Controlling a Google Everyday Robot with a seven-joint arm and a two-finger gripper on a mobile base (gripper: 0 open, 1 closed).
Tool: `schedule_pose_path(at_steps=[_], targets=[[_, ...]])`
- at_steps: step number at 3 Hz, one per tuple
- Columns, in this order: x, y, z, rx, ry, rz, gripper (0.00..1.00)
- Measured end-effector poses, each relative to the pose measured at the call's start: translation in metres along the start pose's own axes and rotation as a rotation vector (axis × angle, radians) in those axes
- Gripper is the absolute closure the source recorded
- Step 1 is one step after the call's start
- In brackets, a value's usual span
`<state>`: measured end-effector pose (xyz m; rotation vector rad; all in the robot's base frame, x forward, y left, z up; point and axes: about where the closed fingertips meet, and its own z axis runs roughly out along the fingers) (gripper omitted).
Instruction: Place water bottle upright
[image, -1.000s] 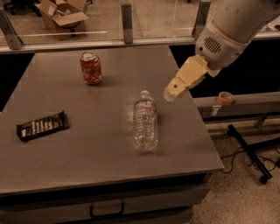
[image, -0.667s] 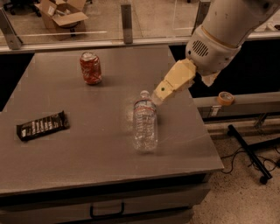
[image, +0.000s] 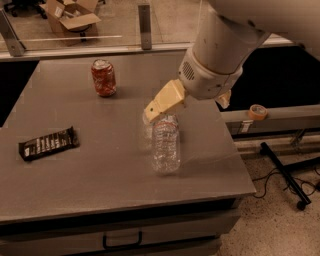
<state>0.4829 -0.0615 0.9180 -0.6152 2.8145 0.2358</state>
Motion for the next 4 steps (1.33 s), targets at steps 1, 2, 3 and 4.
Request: schedule_pose_path(at_steps=[1, 2, 3, 4], targets=[[-0.020, 0.011, 0.013, 0.078, -0.044, 0.096, 0.00], [-0.029, 0.017, 0.025, 0.135, -0.049, 0.174, 0.00], [-0.031, 0.019, 0.044, 0.162, 0.001, 0.225, 0.00], [-0.028, 0.017, 0.061, 0.182, 0.057, 0.242, 0.00]])
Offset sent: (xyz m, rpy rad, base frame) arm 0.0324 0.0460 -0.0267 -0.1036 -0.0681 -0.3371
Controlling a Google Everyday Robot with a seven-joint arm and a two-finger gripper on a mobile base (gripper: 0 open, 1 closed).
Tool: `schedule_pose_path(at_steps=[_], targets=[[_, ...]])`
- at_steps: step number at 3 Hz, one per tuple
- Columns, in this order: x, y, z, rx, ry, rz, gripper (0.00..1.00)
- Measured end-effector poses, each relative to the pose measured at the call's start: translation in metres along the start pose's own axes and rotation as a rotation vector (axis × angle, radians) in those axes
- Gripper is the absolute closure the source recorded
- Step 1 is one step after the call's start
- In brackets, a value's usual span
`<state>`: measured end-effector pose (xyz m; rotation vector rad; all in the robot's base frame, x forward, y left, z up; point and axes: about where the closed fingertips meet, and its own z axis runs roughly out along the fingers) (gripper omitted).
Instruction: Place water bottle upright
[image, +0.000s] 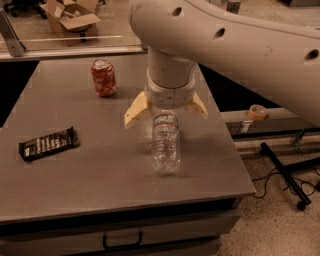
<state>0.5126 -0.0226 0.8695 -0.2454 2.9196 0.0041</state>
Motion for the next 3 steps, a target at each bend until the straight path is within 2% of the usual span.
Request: schedule_pose_path(at_steps=[1, 2, 3], targets=[[0.0032, -0.0027, 0.0180, 0.026, 0.044, 0.025, 0.16], [0.0038, -0.0016, 0.0280, 0.024, 0.054, 0.031, 0.37], [0.0034, 0.0062, 0.0279, 0.013, 0.045, -0.020, 0.61]])
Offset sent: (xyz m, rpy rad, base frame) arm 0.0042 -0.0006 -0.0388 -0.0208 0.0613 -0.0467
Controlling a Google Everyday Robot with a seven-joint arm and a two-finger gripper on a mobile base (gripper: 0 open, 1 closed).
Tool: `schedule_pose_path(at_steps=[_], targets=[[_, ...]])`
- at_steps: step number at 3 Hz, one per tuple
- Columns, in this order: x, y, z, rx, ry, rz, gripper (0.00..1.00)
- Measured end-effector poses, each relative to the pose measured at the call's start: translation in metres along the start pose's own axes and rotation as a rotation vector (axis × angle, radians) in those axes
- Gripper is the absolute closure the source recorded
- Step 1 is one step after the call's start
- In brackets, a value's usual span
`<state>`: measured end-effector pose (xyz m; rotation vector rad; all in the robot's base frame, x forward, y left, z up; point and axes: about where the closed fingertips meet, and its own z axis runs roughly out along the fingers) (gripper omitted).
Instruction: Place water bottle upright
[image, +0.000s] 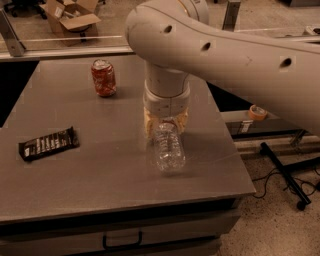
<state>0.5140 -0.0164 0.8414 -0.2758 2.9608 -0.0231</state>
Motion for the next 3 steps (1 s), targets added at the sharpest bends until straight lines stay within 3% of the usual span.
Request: schedule_pose_path(at_steps=[1, 2, 3], targets=[[-0.010, 0.009, -0.020, -0.113, -0.053, -0.057, 0.84], [-0.029, 0.025, -0.037, -0.341, -0.143, -0.112, 1.00], [-0.053, 0.052, -0.067, -0.607, -0.304, -0.151, 1.00]])
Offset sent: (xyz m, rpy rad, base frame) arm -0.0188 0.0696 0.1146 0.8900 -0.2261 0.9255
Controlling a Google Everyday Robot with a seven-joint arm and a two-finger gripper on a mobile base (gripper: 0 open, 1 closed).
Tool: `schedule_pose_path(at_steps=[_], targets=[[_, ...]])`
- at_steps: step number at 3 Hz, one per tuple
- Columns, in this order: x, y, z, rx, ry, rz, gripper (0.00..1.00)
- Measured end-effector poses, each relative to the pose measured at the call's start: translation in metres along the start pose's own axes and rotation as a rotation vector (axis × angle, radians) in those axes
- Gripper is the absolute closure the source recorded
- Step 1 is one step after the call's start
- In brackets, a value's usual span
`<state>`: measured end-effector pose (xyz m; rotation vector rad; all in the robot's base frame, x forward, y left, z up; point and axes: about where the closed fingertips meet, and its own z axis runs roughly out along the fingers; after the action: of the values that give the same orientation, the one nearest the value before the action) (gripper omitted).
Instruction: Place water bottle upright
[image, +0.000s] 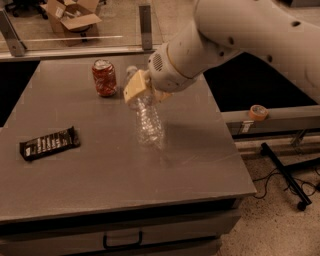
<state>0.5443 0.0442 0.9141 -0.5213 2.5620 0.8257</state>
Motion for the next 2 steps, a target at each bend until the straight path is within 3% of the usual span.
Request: schedule_pose_path(at_steps=[1, 2], targets=[[-0.019, 0.034, -0.016, -0.224, -0.158, -0.034, 1.00], [-0.013, 0.057, -0.034, -0.308, -0.195, -0.067, 1.00]])
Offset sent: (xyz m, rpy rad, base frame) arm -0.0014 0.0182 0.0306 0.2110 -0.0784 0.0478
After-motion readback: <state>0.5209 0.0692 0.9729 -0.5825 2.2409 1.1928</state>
